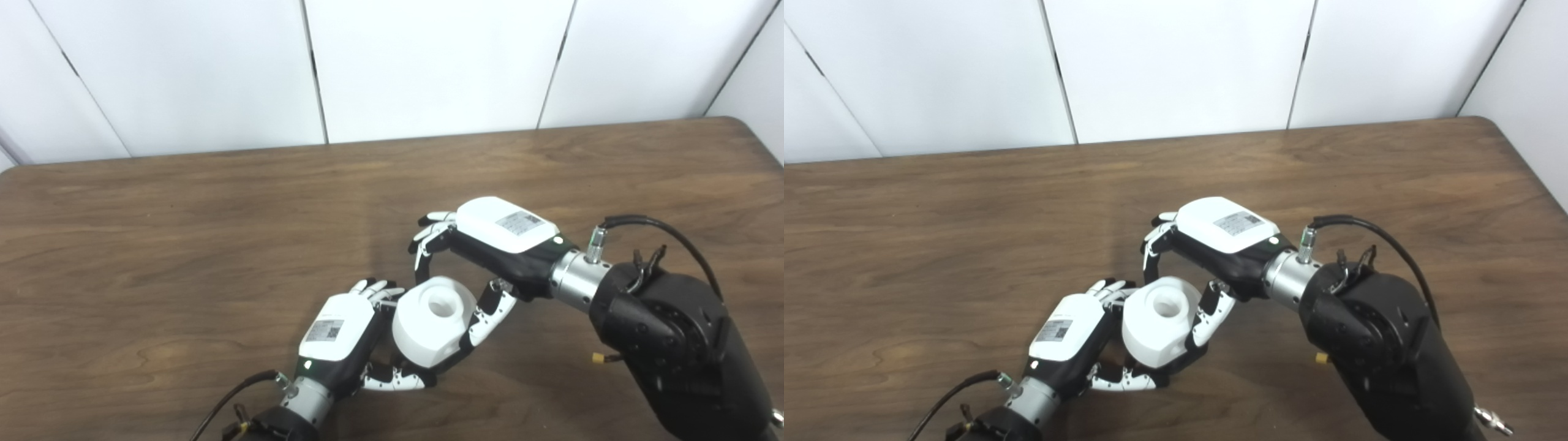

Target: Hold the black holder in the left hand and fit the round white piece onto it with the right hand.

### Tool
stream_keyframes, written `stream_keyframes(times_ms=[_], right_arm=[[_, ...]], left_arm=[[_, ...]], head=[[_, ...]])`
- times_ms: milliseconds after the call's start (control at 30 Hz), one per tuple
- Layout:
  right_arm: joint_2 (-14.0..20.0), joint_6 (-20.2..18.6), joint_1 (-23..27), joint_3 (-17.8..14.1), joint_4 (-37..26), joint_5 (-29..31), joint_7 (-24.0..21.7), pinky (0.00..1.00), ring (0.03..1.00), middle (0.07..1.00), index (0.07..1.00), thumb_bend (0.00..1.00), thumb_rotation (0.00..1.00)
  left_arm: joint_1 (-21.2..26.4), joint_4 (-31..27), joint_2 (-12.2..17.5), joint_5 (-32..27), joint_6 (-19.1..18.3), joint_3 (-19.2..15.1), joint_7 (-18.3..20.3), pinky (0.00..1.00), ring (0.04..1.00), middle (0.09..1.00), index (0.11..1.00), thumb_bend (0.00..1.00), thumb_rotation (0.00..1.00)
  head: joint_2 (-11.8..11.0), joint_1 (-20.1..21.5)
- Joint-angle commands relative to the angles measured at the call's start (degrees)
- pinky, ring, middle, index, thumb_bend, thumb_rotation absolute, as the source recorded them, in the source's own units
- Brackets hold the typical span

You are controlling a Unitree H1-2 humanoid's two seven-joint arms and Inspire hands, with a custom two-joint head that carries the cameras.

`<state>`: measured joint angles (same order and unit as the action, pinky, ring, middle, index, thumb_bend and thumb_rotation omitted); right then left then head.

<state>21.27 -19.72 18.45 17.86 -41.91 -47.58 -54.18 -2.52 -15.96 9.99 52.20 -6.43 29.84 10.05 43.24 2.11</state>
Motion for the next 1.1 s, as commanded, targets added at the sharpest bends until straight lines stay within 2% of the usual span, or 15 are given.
stream_keyframes(times_ms=[0,267,767,1067], right_arm=[[1.6,1.4,1.6,-0.2,-0.6,0.1,-0.8,0.85,0.924,0.798,0.482,0.53,0.14],[3.1,2.1,1.8,0.1,-0.6,0.6,-1.2,0.84,0.914,0.792,0.482,0.53,0.14],[2.0,3.0,1.3,0.2,0.0,0.0,-0.1,0.83,0.915,0.79,0.481,0.53,0.14],[0.2,5.5,-0.6,0.7,-0.2,-2.5,1.6,0.84,0.898,0.786,0.481,0.53,0.14]], left_arm=[[-0.2,1.6,-0.1,1.6,-0.9,1.4,3.2,0.96,0.894,0.828,0.485,0.52,0.06],[-0.1,1.7,0.1,1.2,-0.6,1.3,3.0,0.95,0.892,0.828,0.484,0.52,0.06],[0.1,2.1,-0.1,1.3,-0.8,1.4,2.9,0.96,0.892,0.828,0.484,0.52,0.06],[0.1,2.2,-0.2,1.4,-0.9,1.5,2.9,0.95,0.892,0.828,0.485,0.52,0.06]], head=[[0.0,0.0],[0.0,0.2],[-0.1,0.1],[0.0,0.1]])
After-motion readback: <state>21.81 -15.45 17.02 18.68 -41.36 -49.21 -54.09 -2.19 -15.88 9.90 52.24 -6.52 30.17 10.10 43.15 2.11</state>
